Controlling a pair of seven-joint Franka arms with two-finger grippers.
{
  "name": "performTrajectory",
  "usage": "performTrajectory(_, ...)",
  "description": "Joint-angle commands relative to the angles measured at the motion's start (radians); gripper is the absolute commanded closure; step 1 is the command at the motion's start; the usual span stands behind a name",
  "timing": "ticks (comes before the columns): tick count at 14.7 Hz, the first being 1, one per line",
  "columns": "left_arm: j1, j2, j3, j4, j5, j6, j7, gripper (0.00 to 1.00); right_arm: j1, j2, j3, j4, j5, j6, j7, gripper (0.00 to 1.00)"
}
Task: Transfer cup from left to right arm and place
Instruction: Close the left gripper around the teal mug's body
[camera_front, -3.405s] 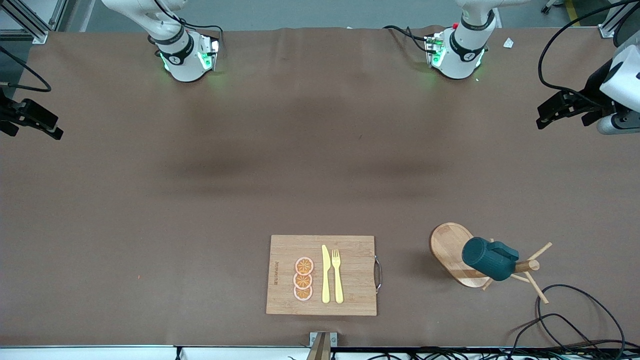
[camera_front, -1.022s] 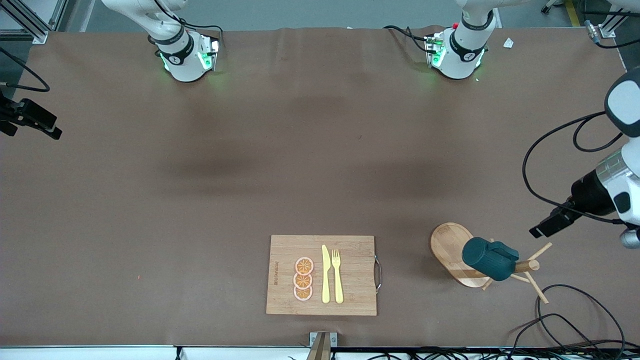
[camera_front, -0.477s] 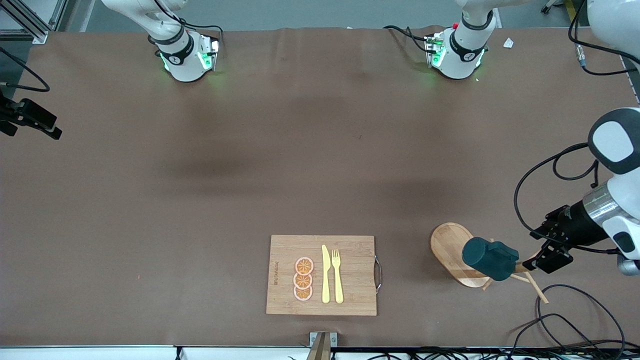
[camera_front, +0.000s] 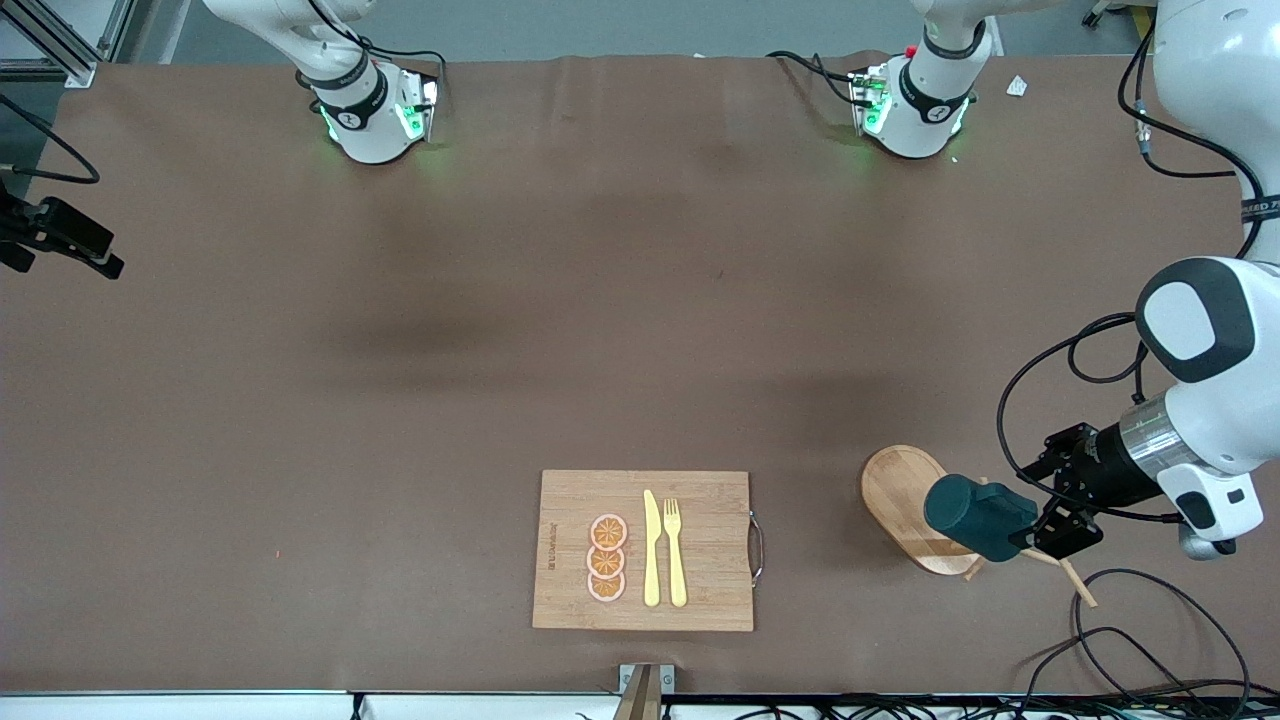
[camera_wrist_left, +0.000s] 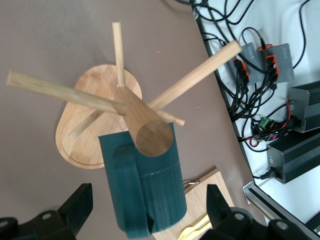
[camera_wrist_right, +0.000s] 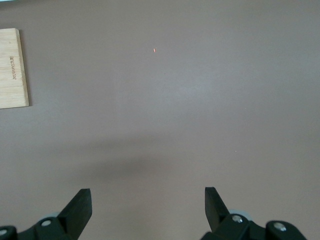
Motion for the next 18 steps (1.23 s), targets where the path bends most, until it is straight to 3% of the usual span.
performTrajectory(1,-0.001,0.03,-0.003,0.026,-0.029,0.004,-0.016,0.0,0.004,-0.022,-0.001,-0.015,-0.012,-0.001,-0.01,0.0)
performTrajectory(18,-0.007,0.093,-0.016,0.025,-0.098,0.041,0.0,0.0,0.004,-0.022,-0.001,-0.015,-0.012,-0.004,-0.01,0.0)
